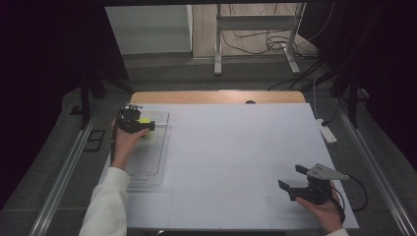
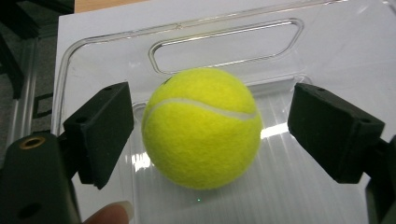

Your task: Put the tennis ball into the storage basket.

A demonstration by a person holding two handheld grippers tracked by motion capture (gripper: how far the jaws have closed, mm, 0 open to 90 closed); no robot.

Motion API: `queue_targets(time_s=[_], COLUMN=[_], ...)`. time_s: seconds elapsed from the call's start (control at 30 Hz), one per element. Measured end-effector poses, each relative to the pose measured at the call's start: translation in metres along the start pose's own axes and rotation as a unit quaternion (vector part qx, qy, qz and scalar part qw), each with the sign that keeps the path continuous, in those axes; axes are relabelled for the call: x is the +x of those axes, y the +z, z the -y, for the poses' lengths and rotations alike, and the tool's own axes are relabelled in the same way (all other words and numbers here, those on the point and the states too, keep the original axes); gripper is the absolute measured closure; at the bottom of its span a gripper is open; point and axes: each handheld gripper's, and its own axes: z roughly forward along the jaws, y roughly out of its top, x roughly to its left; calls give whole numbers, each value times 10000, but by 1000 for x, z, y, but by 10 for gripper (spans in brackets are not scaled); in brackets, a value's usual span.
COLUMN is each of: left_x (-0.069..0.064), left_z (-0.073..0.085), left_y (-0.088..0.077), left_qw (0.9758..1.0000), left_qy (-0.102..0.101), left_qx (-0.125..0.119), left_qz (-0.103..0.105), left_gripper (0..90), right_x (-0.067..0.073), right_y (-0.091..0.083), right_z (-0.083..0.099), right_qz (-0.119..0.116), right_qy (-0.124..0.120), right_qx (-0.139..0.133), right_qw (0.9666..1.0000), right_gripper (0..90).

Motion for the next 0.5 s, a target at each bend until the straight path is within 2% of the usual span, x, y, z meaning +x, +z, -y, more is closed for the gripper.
queue_targets(time_s=[0.17, 0.37, 0.4, 0.5], left_x=[4, 3, 3, 0], left_z=[3, 9, 9, 12], left_y=[-8, -22, -22, -29], left_qw=[9998, 9979, 9979, 9962], left_qy=[-80, -89, -89, -73], left_qx=[-172, -442, -442, -585], left_qz=[105, 461, 461, 645], left_gripper=[159, 161, 161, 162], right_x=[0, -1, -1, -1], right_y=[0, 1, 1, 2], right_z=[0, -1, -1, -1], right_qz=[1, 3, 3, -23], right_qy=[6, -4, -4, -2], right_qx=[-3, 12, 12, -1], right_qw=[10000, 10000, 10000, 10000], right_gripper=[116, 116, 116, 116])
